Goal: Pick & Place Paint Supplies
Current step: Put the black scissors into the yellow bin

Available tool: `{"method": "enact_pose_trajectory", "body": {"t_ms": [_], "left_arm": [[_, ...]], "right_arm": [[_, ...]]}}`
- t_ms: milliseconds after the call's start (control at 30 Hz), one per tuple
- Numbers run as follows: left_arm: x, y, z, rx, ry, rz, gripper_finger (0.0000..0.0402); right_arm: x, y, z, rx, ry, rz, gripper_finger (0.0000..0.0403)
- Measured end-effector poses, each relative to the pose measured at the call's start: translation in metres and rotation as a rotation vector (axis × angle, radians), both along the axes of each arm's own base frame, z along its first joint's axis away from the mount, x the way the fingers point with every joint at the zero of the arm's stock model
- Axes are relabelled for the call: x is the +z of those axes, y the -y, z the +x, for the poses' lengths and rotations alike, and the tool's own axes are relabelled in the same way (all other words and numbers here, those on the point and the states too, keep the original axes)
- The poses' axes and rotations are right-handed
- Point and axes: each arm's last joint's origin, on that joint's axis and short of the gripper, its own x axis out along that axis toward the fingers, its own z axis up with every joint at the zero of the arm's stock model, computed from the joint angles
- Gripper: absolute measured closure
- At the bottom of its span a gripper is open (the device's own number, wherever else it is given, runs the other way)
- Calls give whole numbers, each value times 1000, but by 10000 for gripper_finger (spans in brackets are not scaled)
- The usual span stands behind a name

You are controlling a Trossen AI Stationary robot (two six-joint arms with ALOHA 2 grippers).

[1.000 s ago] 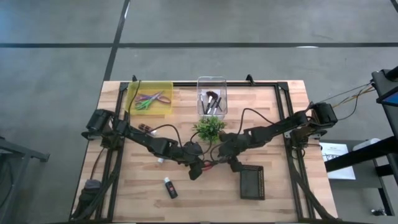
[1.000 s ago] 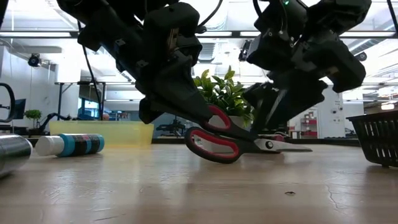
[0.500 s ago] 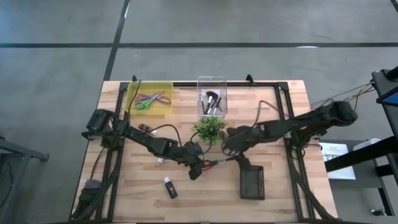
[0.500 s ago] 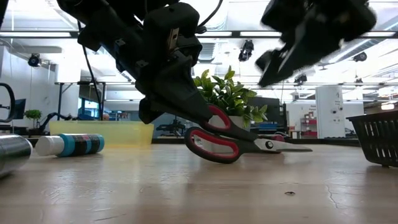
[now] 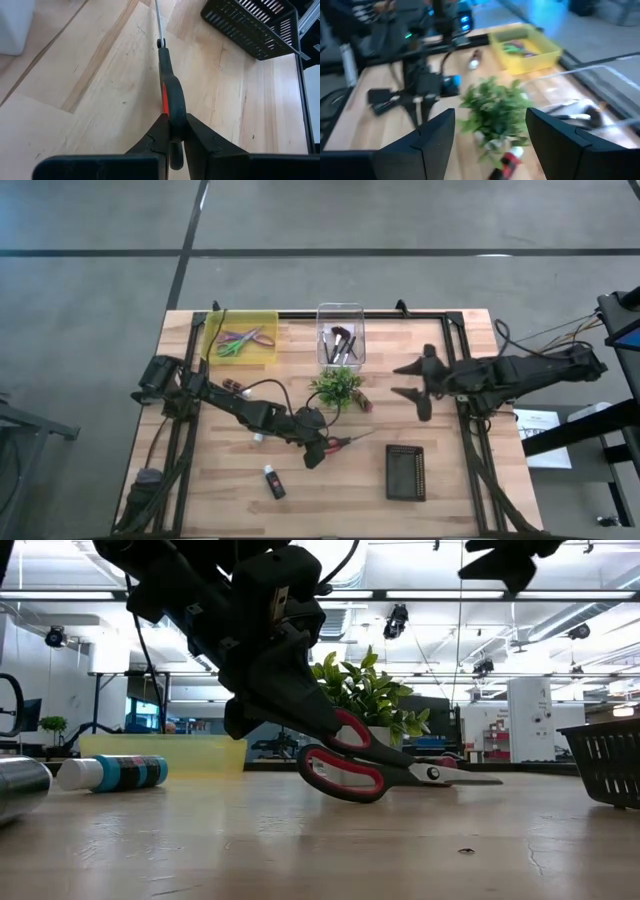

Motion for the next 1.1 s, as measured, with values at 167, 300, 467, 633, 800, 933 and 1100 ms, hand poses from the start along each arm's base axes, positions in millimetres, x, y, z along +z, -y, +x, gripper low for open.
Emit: {"method": "enact_pose_trajectory", "body": {"t_ms": [167,300,467,633,800,933,1100], "left_arm": [[0,0,0,1,0,0,371],[0,0,0,2,0,0,371],[3,-1,0,-15,13,16,371],[40,-2,-6,-148,143,105,371],[106,-11,-37,-162,271,161,371],[150,-24,-81,-119,284,261,371],[164,-44,-144,11,68,349,371]], "right_arm": [[3,2,-10,-24,16,-2,158],[3,2,-9,-23,11,-3,158],[1,2,-6,-22,-3,-6,158],[1,1,-6,-16,-3,-3,158],[4,1,-7,-13,11,1,158],[7,1,-8,-11,19,1,159],[7,1,-8,-9,21,-2,159]]}}
